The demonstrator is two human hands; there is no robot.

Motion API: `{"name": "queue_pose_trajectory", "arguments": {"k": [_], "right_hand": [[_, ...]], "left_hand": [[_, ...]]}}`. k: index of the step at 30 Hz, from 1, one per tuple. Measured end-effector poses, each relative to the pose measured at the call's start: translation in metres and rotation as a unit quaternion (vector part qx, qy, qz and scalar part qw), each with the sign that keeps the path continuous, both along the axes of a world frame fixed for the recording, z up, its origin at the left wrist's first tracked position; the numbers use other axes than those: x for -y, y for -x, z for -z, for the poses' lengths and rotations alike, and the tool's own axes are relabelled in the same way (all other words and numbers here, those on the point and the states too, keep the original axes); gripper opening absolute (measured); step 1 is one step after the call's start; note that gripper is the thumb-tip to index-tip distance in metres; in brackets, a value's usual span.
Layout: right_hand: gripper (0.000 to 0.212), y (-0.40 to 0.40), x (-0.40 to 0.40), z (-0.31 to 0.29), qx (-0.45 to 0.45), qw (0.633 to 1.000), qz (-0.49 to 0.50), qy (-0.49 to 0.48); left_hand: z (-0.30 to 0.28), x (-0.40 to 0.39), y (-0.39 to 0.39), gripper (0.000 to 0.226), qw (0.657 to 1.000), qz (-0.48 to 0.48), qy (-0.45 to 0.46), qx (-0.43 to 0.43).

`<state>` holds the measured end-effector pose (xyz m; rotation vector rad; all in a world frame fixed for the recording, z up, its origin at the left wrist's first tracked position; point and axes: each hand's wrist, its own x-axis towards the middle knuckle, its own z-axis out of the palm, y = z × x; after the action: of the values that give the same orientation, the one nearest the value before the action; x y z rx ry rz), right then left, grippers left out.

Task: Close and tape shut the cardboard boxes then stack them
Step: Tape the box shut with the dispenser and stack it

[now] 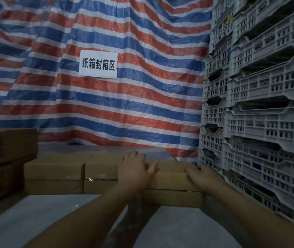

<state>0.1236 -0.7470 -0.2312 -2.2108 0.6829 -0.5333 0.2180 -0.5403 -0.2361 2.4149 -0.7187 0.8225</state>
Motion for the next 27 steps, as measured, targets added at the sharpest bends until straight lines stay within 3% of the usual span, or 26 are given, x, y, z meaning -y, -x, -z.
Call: {"name": "queue_pose_trajectory", "arguments": {"k": [5,11,17,21,24,27], "right_hand": [[0.066,-0.032,0.003,-0.001,-0.004,1.000,-0.001,0.008],[0.065,-0.052,0.000,-0.004,-0.004,1.000,-0.001,0.016],[0.063,-0.057,0.001,-0.002,0.008,1.000,0.004,0.022],[0.072,-0.055,-0.003,-0.005,-0.016,0.998,0.028,0.062],[0.082,-0.050,-0.008,-0.011,-0.012,0.993,0.045,0.105],[0.075,-0.039,-0.015,-0.022,0.006,0.987,0.052,0.155]], "left_hand": [[-0.001,0.005,-0.024,0.052,0.999,-0.035,-0.004,-0.032],[-0.008,0.008,-0.040,0.064,0.993,-0.062,-0.042,-0.087],[-0.011,0.010,-0.043,0.064,0.992,-0.076,-0.072,-0.068],[-0.017,0.009,-0.035,0.064,0.991,-0.077,-0.085,-0.074],[-0.022,0.002,-0.026,0.054,0.991,-0.079,-0.075,-0.072],[-0.029,-0.014,-0.015,0.032,0.994,-0.080,-0.049,-0.052]]}}
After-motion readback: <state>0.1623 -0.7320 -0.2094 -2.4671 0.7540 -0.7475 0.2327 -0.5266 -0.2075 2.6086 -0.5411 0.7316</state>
